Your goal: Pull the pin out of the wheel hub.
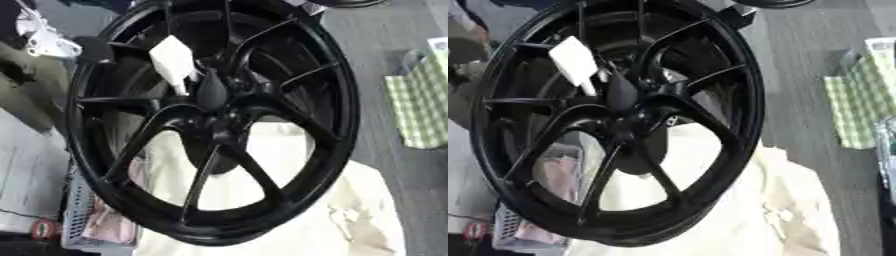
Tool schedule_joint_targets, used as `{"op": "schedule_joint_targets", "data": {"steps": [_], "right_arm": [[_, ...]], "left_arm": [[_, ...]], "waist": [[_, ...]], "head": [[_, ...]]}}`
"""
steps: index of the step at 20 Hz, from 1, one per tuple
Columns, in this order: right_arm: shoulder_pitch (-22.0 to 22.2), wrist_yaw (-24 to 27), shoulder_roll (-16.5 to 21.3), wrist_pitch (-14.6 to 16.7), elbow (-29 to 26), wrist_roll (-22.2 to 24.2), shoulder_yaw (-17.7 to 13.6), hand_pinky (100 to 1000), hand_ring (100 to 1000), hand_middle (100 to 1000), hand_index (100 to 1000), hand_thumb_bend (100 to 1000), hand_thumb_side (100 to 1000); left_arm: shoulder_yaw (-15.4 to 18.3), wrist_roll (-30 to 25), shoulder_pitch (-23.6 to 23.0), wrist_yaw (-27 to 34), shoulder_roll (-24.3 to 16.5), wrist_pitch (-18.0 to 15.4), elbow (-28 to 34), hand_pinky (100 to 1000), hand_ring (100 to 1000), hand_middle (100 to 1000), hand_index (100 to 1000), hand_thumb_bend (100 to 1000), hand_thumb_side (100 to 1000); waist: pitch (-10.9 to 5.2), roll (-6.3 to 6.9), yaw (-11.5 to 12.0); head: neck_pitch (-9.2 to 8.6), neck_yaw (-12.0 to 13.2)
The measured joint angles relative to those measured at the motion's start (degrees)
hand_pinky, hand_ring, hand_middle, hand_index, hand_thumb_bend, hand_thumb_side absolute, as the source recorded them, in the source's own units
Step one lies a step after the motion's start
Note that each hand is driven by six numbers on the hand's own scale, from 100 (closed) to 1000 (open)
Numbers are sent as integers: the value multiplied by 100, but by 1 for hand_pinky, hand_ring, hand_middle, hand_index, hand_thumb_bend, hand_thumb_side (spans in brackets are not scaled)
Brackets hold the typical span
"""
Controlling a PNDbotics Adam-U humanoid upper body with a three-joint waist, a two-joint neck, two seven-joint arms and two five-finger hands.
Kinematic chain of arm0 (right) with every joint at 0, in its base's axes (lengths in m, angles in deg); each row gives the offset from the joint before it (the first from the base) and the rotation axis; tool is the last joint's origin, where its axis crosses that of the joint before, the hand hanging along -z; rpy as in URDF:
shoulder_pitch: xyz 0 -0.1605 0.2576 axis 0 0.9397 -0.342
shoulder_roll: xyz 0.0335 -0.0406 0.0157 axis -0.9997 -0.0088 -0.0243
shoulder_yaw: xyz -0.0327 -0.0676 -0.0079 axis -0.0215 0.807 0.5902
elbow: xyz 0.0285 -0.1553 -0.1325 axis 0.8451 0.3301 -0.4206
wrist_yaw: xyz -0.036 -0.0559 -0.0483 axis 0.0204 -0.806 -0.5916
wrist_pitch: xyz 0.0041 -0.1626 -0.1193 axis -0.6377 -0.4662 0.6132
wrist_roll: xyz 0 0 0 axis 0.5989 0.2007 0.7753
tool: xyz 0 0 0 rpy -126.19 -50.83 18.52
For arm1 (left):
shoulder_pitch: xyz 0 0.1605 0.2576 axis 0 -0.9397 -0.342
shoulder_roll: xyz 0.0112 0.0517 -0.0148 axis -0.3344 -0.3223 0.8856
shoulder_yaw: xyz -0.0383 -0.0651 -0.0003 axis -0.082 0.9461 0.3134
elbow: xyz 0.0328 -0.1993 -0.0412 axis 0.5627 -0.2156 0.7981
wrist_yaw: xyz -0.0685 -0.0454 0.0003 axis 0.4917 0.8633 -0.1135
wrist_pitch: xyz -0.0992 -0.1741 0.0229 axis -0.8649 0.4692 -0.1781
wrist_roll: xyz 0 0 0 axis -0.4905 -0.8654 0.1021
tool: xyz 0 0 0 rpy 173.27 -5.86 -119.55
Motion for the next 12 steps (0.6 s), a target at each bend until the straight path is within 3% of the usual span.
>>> {"op": "schedule_joint_targets", "data": {"steps": [12], "right_arm": [[-1,-2,0,2,0,-2,23,695,681,747,757,100,524]], "left_arm": [[-249,102,178,-402,281,-102,-410,913,919,816,915,423,308]], "waist": [[-1,-40,-22]], "head": [[-45,-11]]}}
